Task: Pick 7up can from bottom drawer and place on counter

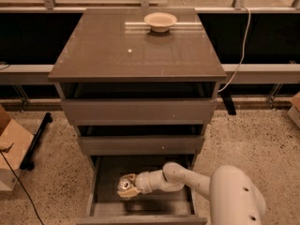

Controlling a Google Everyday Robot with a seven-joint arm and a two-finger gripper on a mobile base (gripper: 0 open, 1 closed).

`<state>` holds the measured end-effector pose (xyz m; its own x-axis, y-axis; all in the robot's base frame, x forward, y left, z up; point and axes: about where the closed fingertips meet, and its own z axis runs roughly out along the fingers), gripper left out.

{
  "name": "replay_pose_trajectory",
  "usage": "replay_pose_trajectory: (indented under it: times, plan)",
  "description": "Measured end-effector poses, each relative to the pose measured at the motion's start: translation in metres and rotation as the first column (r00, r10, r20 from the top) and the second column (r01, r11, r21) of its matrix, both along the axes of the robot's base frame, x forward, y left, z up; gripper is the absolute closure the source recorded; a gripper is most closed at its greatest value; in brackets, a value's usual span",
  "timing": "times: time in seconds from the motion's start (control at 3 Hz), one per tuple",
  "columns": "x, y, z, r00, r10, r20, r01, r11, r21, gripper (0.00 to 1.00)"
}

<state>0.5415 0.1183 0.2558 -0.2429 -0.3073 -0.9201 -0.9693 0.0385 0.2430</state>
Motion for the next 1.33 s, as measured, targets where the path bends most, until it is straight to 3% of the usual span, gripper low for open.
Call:
replay_pose_trajectory:
  times: [0.33, 0.67, 1.0, 1.33]
  plan:
    - [-0.007, -0.032, 0.053, 0.9976, -0.011, 0.069, 0.012, 1.000, -0.004, 1.00]
    - [-0.035, -0.077, 0.141, 0.9819, -0.018, 0.188, 0.016, 1.000, 0.010, 1.00]
    - [-0.050, -0.103, 0.191, 0.9664, -0.019, 0.256, 0.014, 1.000, 0.021, 1.00]
    - [-0.054, -0.134, 0.247, 0.9429, -0.037, 0.331, 0.026, 0.999, 0.038, 1.00]
